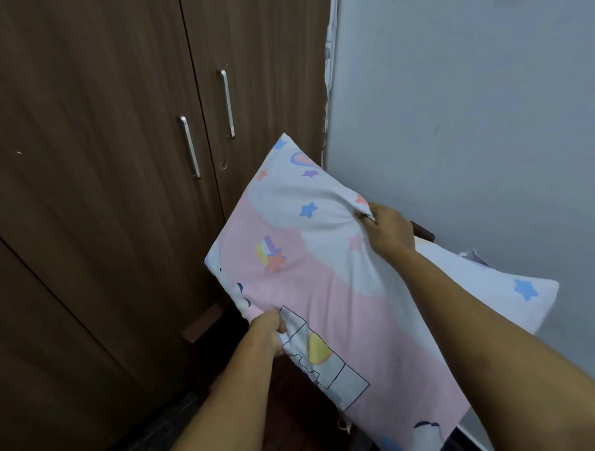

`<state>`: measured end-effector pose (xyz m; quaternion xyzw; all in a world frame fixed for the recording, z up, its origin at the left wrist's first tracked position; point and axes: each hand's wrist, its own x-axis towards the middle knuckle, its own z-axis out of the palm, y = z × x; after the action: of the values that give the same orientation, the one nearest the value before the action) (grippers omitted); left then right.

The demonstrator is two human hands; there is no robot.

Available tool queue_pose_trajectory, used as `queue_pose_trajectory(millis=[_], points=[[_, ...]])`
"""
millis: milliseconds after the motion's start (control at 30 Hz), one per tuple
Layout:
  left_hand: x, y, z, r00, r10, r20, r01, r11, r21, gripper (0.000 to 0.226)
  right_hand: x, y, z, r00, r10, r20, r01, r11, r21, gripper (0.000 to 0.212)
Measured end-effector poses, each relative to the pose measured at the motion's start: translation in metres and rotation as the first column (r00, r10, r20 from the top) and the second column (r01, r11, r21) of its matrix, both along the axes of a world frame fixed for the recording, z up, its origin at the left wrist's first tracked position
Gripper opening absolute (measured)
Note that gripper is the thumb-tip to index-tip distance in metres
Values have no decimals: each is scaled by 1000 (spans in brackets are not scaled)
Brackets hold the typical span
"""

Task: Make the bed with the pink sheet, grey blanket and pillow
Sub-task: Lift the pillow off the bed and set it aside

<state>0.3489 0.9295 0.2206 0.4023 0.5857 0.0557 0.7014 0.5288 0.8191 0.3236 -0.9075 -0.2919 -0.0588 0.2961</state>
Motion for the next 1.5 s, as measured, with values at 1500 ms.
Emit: queue_pose_trajectory(millis=[1500], points=[[189,70,-77,245,-506,-827,759,-431,489,74,24,15,-174,915,-404,-12,303,705,-641,61]])
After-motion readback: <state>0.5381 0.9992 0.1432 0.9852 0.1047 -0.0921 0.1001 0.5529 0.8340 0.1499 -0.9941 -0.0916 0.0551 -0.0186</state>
